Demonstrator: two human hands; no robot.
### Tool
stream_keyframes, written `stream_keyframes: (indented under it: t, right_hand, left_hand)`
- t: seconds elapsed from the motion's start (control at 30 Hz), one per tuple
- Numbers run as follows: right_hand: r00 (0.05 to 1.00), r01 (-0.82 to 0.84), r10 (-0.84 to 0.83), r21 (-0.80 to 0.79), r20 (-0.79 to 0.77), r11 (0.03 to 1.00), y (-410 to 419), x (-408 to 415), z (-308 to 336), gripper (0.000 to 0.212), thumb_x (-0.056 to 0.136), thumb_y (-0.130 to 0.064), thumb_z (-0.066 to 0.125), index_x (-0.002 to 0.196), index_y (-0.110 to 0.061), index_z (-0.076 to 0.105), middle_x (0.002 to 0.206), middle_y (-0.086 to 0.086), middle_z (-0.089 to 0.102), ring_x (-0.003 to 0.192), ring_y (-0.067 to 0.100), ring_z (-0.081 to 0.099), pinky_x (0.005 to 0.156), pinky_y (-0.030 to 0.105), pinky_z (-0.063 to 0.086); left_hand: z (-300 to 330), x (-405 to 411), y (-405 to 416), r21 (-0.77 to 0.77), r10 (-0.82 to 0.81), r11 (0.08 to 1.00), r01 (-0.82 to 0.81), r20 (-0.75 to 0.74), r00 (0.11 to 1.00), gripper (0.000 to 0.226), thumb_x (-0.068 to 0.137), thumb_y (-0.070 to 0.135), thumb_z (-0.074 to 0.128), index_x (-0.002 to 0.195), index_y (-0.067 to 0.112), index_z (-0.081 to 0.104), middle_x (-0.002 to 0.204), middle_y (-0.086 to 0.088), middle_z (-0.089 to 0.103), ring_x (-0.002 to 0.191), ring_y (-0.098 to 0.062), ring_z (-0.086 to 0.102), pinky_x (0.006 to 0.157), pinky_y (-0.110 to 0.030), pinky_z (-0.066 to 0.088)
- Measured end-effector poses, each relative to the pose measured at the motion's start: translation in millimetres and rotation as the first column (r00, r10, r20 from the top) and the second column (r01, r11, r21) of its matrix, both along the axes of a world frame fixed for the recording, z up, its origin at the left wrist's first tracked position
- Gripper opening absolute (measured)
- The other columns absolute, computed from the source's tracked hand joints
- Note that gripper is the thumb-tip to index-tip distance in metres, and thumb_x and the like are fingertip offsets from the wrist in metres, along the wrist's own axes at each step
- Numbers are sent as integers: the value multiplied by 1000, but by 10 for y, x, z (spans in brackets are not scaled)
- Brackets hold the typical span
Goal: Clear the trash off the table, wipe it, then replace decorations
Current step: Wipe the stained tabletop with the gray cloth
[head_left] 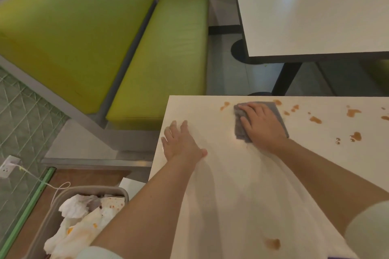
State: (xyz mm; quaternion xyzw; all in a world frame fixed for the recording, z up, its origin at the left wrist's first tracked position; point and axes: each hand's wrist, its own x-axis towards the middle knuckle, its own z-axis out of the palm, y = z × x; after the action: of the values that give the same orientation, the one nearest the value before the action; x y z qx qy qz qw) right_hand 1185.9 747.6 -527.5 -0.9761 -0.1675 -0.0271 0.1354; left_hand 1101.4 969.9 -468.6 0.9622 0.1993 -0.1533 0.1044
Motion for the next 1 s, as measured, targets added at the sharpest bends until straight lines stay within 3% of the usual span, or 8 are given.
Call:
stream_keyframes:
  t: [0.13,0.2,0.3,0.4,0.5,0.7,0.9,1.0]
  right_hand:
    - [976,210,-210,7,-54,978,230,245,40,50,104,-37,26,151,-20,29,151,5,33,140,26,25,120,40,15]
    - [990,113,-109,40,-89,993,449,167,40,50,104,-37,28,151,-20,29,153,3,30,143,25,20,122,38,8]
    - [980,-198,198,33,-16,980,433,-30,25,47,102,-40,27,145,-24,41,147,-3,39,138,19,28,120,33,10]
    - [988,-153,153,51,-3,987,203,170,-16,41,104,-35,28,139,-27,47,143,-5,44,134,14,34,119,33,15]
    - [994,87,-86,15,-70,996,275,378,-3,45,105,-34,25,147,-24,34,151,-1,34,140,20,25,121,40,11]
    - [955,-276,275,10,-113,961,419,6,0,48,106,-38,25,154,-35,21,161,-15,17,149,14,9,121,36,0]
    - [987,57,-60,-22,-148,998,336,228,59,50,107,-33,20,156,-29,15,164,-6,11,151,20,3,120,40,-4]
    - [978,-161,160,6,-131,987,524,-129,49,49,106,-35,22,155,-32,20,163,-12,14,150,16,6,120,36,-3]
  left_hand:
    - [8,-7,-62,39,-224,974,222,55,973,70,90,39,65,148,32,26,151,-1,21,135,-24,24,104,-31,32]
    - [11,-5,-98,80,-279,959,273,76,957,60,93,29,60,145,31,31,144,-1,30,127,-23,32,93,-29,36]
    - [17,22,-104,55,-290,956,286,59,955,59,93,26,60,144,31,31,140,0,32,125,-23,33,82,-28,38]
    - [24,32,-109,33,-272,962,271,28,962,63,94,22,60,147,31,27,139,0,29,126,-22,30,72,-29,38]
    - [15,34,-115,44,-255,966,254,20,967,62,94,19,59,146,31,27,138,1,28,126,-23,29,70,-29,38]
    - [19,46,-109,31,-259,966,258,23,966,64,93,22,59,147,33,26,139,1,28,128,-23,28,71,-29,38]
    - [3,34,-111,24,-241,970,240,24,970,64,94,20,59,147,32,26,139,1,28,127,-23,28,70,-29,38]
    - [4,19,-115,8,-240,971,240,22,971,65,93,20,59,147,34,25,139,2,28,127,-23,27,72,-29,38]
